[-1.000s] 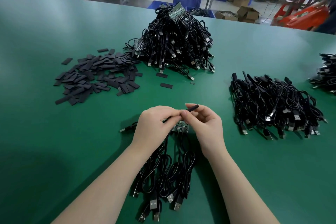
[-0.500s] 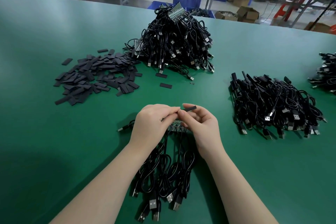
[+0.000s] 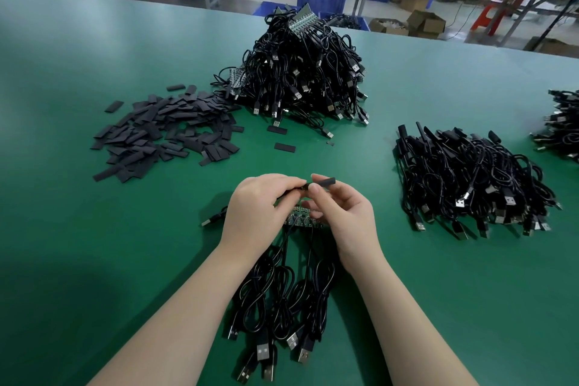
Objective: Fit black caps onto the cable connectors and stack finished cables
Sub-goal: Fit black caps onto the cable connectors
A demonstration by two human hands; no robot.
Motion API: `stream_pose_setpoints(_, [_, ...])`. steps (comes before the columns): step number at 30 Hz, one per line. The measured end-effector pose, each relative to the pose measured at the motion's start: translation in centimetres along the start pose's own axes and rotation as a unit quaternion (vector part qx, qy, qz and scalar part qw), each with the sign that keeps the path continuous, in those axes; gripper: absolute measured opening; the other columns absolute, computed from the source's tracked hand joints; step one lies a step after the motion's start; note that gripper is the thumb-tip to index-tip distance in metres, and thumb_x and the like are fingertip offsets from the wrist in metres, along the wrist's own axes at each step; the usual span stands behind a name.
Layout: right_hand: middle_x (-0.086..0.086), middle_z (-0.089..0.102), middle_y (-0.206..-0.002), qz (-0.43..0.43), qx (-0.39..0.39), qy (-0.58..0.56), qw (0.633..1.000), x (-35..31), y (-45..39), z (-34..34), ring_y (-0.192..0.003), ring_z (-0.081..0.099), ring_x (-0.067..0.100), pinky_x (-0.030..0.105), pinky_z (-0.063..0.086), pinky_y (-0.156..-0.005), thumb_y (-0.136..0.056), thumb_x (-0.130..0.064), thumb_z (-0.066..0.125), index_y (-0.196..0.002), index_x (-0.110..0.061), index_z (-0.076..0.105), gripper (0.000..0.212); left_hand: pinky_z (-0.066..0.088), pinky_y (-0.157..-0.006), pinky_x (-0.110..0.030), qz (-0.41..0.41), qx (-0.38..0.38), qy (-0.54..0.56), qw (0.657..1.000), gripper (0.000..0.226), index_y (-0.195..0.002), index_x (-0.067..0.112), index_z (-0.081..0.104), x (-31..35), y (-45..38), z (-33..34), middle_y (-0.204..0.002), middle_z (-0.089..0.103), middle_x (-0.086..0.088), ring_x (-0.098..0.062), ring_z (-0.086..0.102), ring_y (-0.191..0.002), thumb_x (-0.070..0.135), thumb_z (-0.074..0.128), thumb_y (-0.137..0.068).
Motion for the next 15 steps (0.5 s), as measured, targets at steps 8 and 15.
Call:
stream_pose_setpoints(8, [0.003,0.076,-0.084,-0.014,-0.008,0.013,1.000,-0.59,0.12,-0.31,-0.075,0.071,0.012,0.018,0.053,-0.068,-0.088,-0.012,0.072,-0.088,-0.023,0.079,0.013,0.055,-0.083,-0.041,-0.003,0.004,0.032,0.999,0.015,-0.095,0.016,0.079,-0.12,0.05,-0.13,-0.090,0.076,0.006,-0.005,0.064,-0.090,0.013,0.076,-0.081])
stream_pose_setpoints(15, [0.001,0.076,-0.080,-0.030,-0.003,0.029,0.999,-0.54,0.18,0.07,-0.076,0.071,0.009,0.017,0.052,-0.066,-0.089,-0.011,0.071,-0.082,-0.028,0.080,0.020,0.053,-0.081,-0.034,-0.007,0.011,0.042,0.999,0.017,-0.096,0.017,0.079,-0.14,0.15,0.03,-0.089,0.076,0.007,-0.003,0.064,-0.089,0.018,0.073,-0.080])
Point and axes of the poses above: each hand's wrist, its own y-axis away from the middle knuckle, its own z-axis out of the palm, x = y × z, the point moved 3 cm from there along -y, towards the middle knuckle
